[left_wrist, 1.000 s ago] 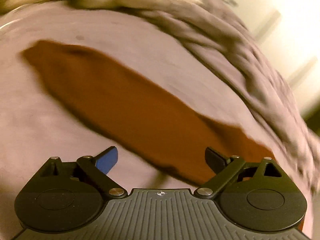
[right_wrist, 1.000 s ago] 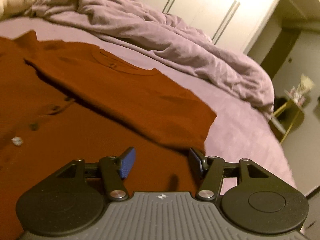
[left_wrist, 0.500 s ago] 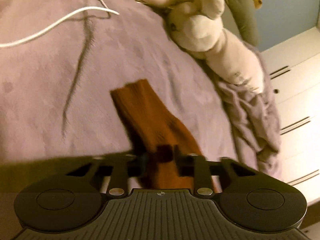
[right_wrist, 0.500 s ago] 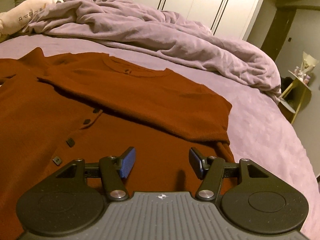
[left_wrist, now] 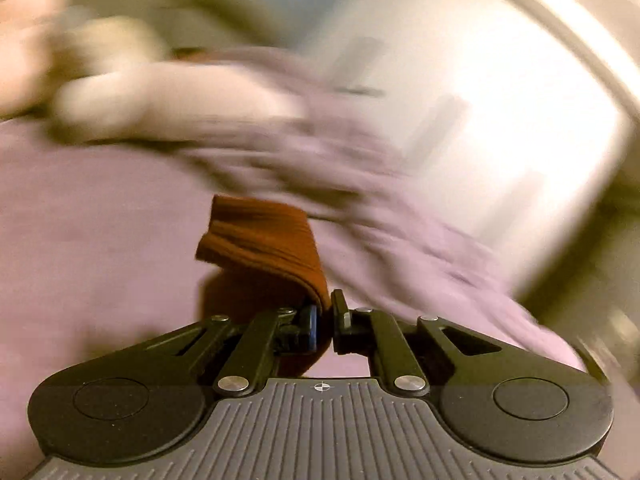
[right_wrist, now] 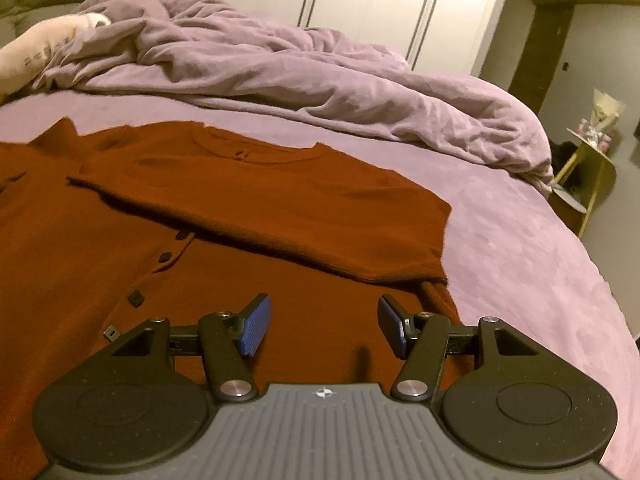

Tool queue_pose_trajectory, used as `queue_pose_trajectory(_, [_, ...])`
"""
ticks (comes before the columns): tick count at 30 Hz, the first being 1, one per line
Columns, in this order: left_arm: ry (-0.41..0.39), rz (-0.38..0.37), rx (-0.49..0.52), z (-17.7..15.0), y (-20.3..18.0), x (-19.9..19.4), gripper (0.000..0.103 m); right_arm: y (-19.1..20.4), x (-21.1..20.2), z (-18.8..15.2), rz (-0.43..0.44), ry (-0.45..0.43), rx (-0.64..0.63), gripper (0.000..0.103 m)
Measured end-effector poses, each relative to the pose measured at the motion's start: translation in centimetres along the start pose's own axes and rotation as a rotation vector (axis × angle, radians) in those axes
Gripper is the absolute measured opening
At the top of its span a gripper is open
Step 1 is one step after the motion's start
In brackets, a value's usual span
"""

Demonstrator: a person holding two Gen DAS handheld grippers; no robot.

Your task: Fold small clothes

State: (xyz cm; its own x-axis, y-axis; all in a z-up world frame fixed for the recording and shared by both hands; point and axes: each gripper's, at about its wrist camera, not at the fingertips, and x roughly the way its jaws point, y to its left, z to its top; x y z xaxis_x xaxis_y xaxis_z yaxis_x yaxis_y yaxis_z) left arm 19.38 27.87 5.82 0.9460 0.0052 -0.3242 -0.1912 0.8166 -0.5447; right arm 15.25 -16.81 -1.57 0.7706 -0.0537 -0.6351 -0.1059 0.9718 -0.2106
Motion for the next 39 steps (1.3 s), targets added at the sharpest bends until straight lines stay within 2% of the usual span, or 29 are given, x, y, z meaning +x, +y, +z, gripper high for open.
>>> queue_pose_trajectory(2, [0.038,-0.136,0.107,-2.2,-6.0,0.8,0.009,-0.5,-0.2,-0.1,0.001,-0.005,0.017,0.058])
queue_pose_trajectory(3, [0.077,-0.184,0.155,-3.7,-8.7,1.5,0.009,-0.7,-0.4,-0.2,0.001,-0.006,0.026,0.058])
queue_pose_trajectory(4, [0.124,-0.212,0.203,-5.5,-11.2,2.6,0.015,-0.9,-0.5,-0.2,0.002,-0.007,0.034,0.058])
queue_pose_trajectory(5, [0.164,-0.223,0.241,-7.6,-13.0,3.6,0.039,-1.1,-0.5,-0.3,0.005,-0.008,0.041,0.058])
queue_pose_trajectory(7, [0.255,-0.208,0.308,-11.7,-15.3,5.4,0.068,-1.6,-0.6,-0.4,0.010,-0.007,0.052,0.058])
queue_pose_trajectory(10, [0.368,-0.127,0.361,-16.6,-15.4,7.4,0.066,-2.5,-0.6,-0.3,0.019,0.002,0.072,0.058])
queue_pose_trajectory(12, [0.386,-0.044,0.341,-17.8,-13.5,7.3,0.067,-3.2,-0.5,0.0,0.044,-0.001,0.084,0.058])
queue_pose_trajectory(14, [0.378,0.024,0.324,-17.6,-11.3,7.1,0.070,-3.7,0.0,0.6,0.095,0.001,0.101,0.058])
queue_pose_trajectory(17, [0.367,0.110,0.299,-16.4,-8.6,6.8,0.072,-3.7,1.6,2.2,0.231,0.029,0.182,0.058])
queue_pose_trajectory(18, [0.368,0.125,0.296,-16.1,-8.1,6.8,0.072,-3.4,2.5,3.1,0.295,0.037,0.223,0.058])
queue_pose_trajectory(21, [0.383,0.170,0.303,-16.1,-6.8,6.4,0.072,-2.2,5.3,5.4,0.407,0.060,0.296,0.058])
queue_pose_trajectory(23, [0.390,0.187,0.314,-16.2,-6.4,6.2,0.073,-1.0,7.6,6.7,0.452,0.098,0.321,0.058])
queue_pose_trajectory(26, [0.403,0.193,0.317,-16.4,-5.7,6.1,0.074,0.4,11.2,7.7,0.487,0.201,0.380,0.054])
queue_pose_trajectory(29, [0.401,0.186,0.337,-16.7,-5.4,6.1,0.074,1.4,12.2,8.2,0.493,0.206,0.376,0.036])
queue_pose_trajectory(31, [0.401,0.188,0.351,-16.8,-5.5,6.2,0.076,1.9,12.1,8.6,0.488,0.189,0.339,0.017])
queue_pose_trajectory(33, [0.399,0.192,0.347,-16.6,-5.6,6.4,0.076,2.1,11.6,8.9,0.477,0.166,0.298,0.007])
queue_pose_trajectory(35, [0.395,0.204,0.340,-16.4,-5.6,6.6,0.076,2.0,10.6,9.4,0.448,0.126,0.263,0.005])
queue_pose_trajectory(37, [0.379,0.221,0.332,-16.0,-5.6,6.7,0.076,0.9,8.8,9.9,0.364,0.032,0.211,0.002])
queue_pose_trajectory(39, [0.371,0.238,0.311,-15.6,-5.6,6.9,0.077,-0.7,7.1,10.3,0.234,-0.063,0.173,0.002])
